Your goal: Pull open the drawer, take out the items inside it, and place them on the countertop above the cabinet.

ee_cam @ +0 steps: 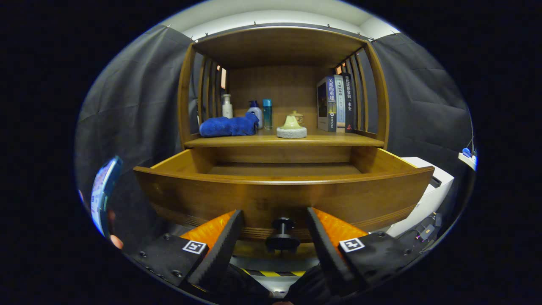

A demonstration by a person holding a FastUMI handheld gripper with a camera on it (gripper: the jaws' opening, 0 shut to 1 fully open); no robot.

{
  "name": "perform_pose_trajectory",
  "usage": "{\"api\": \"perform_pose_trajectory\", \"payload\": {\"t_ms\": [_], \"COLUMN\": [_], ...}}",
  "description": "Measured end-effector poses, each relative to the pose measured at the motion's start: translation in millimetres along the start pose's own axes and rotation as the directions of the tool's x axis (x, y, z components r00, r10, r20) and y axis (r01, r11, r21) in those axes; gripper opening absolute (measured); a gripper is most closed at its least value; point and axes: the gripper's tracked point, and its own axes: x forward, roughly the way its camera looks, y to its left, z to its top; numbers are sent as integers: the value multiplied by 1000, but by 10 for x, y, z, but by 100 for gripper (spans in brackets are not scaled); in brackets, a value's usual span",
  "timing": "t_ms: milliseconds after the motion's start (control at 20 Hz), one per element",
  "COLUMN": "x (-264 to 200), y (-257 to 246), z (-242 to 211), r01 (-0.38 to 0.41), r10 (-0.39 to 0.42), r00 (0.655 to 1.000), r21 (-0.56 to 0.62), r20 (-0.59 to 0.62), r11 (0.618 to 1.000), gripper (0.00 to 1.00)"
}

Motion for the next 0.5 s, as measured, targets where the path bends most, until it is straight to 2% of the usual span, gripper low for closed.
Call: {"api": "perform_pose_trajectory", "payload": {"t_ms": [300, 500], "x": [113, 159], "y": [-90, -117], "z": [-4, 11], "r01": [77, 85], "r10": [-77, -84], "r00": [997, 996], "r21": [-62, -75], "r20": [5, 11], "r11": [995, 994], "gripper": [97, 98]}}
